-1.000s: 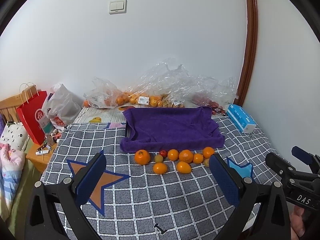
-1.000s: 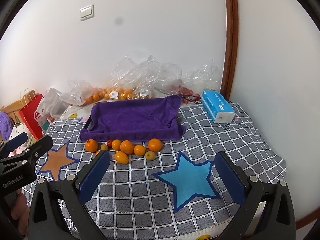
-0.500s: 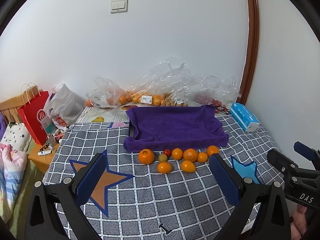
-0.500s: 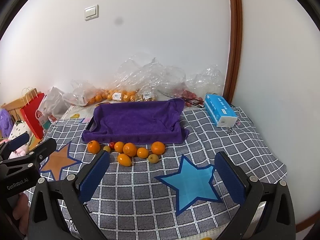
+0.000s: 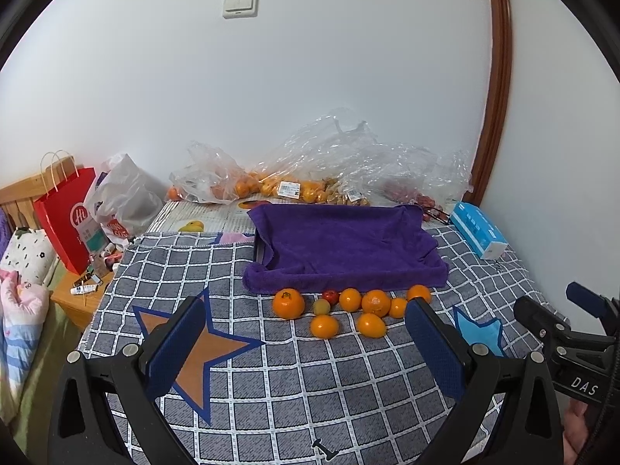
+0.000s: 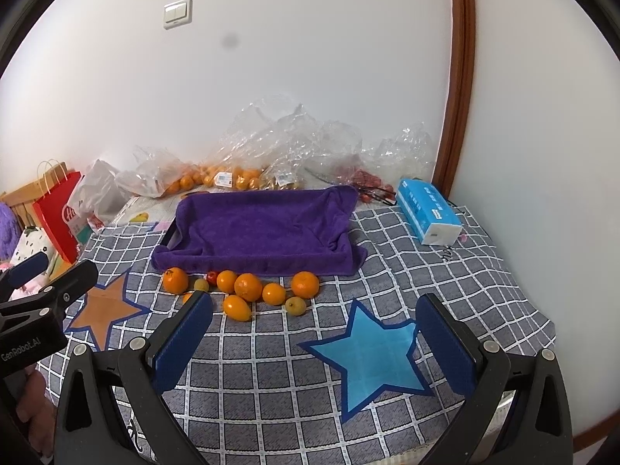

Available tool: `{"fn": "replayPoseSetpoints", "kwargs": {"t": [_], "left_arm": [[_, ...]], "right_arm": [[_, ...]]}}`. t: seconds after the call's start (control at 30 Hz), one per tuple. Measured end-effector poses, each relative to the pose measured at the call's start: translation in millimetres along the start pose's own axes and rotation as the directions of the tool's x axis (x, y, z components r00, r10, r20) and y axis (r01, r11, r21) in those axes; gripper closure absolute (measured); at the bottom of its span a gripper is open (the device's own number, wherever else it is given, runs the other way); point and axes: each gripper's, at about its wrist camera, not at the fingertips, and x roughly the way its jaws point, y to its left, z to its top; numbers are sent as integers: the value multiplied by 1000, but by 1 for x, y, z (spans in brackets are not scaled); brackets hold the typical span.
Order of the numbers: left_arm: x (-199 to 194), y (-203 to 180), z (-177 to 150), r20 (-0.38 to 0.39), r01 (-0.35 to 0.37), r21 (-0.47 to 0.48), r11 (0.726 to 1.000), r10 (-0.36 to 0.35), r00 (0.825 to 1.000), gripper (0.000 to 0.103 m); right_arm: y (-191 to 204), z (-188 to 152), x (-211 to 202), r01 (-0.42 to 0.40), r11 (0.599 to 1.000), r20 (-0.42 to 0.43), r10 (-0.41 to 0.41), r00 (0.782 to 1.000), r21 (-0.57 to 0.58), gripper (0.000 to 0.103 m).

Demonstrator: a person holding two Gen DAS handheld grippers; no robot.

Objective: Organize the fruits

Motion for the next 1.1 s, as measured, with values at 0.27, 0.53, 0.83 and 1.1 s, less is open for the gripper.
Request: {"fn": "replayPoseSetpoints", "kwargs": {"t": [0.27, 0.53, 0.83, 1.1], "left_arm": [[24, 7, 0, -30, -13, 13, 1000, 13, 999, 0], [57, 20, -3, -70, 1, -22, 1000, -2, 998, 0], [100, 22, -11, -122, 61, -5, 998, -62, 991, 1], [140, 33, -23, -214, 86, -40, 995, -93, 972, 7]], "right_arm": [[2, 2, 20, 28, 1000, -23, -28, 999, 5, 0], [1, -5, 50, -1, 1000, -3, 1, 1000, 6, 0], [-11, -12, 111, -10, 998, -115, 18, 993, 68, 0], [-20, -19, 151, 3, 995, -153, 12, 988, 95, 10]]}}
